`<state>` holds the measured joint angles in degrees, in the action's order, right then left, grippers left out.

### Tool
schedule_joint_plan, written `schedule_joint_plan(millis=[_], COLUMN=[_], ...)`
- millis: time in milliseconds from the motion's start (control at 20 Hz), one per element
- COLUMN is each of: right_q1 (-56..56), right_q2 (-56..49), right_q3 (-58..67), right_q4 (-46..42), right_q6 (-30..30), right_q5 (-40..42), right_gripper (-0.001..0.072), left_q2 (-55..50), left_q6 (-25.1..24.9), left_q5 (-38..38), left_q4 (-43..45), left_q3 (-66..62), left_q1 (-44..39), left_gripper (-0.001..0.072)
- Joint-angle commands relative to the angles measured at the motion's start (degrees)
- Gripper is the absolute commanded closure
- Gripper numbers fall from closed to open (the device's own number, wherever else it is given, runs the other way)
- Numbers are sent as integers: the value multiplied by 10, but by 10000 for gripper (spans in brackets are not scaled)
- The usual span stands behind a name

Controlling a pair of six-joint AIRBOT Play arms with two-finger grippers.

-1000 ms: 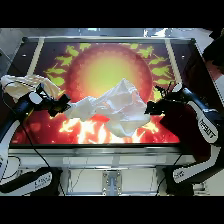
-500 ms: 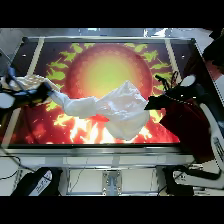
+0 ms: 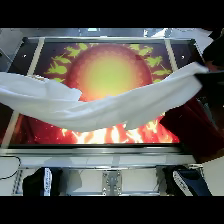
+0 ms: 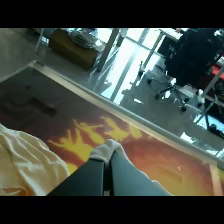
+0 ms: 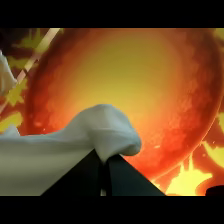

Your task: Fold the shirts.

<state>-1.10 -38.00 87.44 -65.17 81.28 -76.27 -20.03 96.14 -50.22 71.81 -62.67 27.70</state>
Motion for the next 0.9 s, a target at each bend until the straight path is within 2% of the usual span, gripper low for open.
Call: schedule_joint_plan(millis=[0,150,300,450,650,850], right_q1=[0,0,1,7,56,83], right_q2=[-10,-110,-244,-378,-513,-600], right_q3=[72,71,71,71,71,71], right_q4=[-61,-68,-61,-3,-7,-45], right_q6=[18,18,21,20,17,31], right_q5=[23,18,19,26,68,113], right_gripper=[706,705,705,703,703,703], left_q2=[-52,-151,-245,-354,-501,-599], left_q6=[-51,-68,-113,-132,-132,-130], left_q5=[-148,-191,-152,-102,14,149], left_q4=[7,-27,-84,-89,-88,-89], left_q3=[-49,-49,-49,-49,-49,-49], left_q1=[16,16,7,-60,-159,-200], left_gripper=[695,695,695,695,694,694])
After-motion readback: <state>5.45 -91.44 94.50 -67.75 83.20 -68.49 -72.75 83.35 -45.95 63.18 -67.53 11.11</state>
